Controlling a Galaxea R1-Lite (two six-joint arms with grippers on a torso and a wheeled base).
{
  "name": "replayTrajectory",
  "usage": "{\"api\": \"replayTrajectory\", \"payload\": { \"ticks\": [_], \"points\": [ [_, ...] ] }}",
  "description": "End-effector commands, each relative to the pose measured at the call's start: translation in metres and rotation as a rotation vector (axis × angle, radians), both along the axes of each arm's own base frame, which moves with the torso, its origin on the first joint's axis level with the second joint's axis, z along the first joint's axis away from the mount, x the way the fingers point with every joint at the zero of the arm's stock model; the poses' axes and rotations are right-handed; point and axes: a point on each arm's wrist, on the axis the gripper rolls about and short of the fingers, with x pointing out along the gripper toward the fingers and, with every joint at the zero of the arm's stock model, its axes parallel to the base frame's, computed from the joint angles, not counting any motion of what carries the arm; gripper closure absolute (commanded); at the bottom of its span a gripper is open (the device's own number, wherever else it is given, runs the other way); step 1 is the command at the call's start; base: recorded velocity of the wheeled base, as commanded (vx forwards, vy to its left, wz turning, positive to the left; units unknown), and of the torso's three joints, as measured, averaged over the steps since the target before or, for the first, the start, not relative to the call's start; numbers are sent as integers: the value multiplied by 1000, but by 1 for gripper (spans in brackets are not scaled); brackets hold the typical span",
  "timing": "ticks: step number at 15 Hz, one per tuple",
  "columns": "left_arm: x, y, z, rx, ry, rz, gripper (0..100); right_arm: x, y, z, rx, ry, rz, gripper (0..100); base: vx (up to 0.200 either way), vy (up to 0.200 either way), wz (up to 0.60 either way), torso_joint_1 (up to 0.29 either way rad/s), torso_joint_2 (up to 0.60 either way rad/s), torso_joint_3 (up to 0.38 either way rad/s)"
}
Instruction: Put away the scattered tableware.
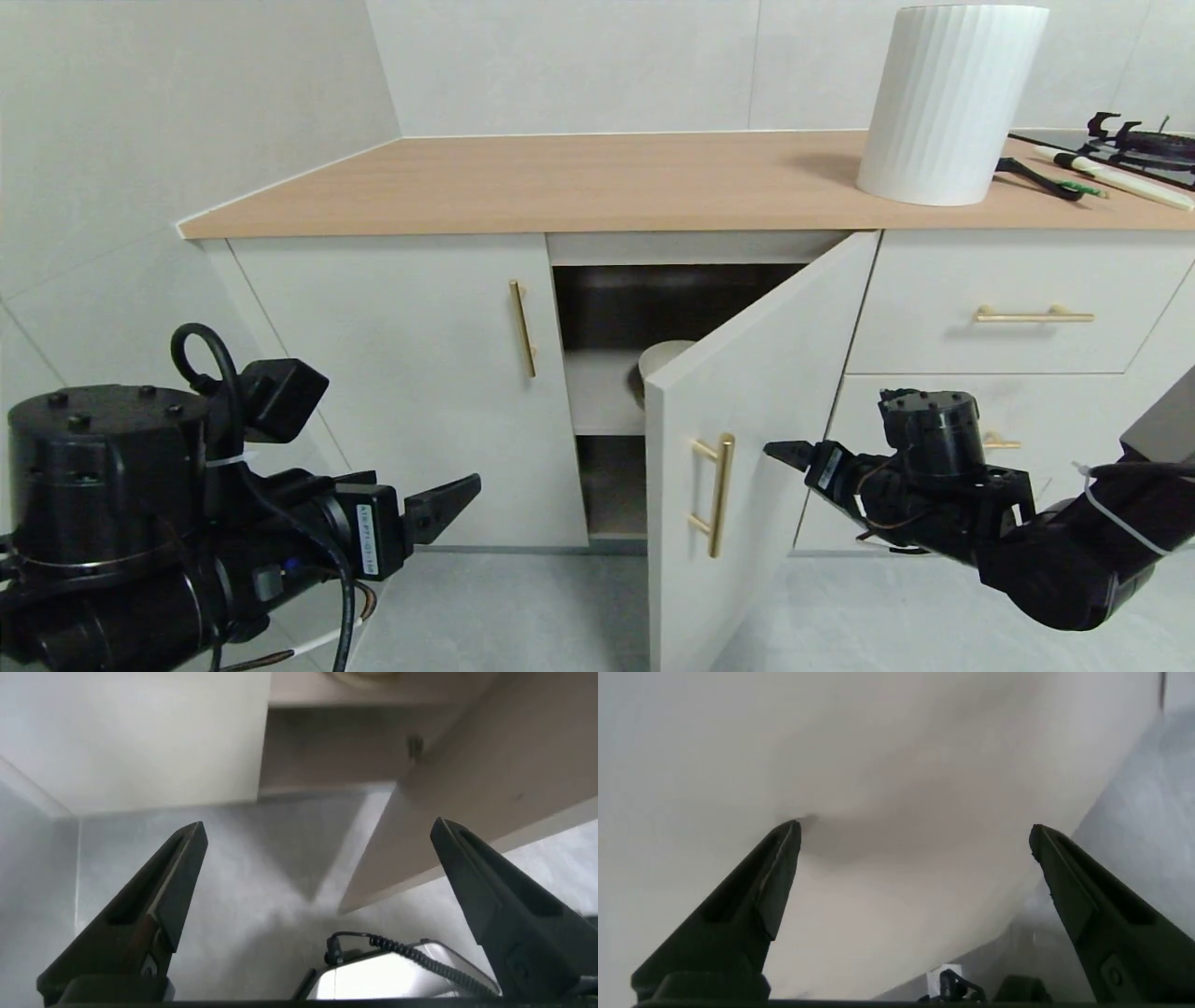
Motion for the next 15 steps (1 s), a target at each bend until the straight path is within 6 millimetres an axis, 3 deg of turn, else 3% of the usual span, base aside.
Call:
{"api": "replayTrajectory", "payload": {
  "ticks": [1, 6, 15],
  "points": [
    [0, 0, 0, -2, -1, 2, 0, 1, 1, -2, 3, 5, -3, 0, 200, 0, 0, 12, 2, -2],
    [0, 1, 1, -5, -8, 5, 0, 15, 2, 6, 93, -47, -100, 0, 0, 0, 0, 0, 0, 0],
    [0, 0, 1, -5, -7, 4, 0, 57, -2, -11, 35, -112, -353, 0, 0, 0, 0, 0, 0, 0]
  ]
}}
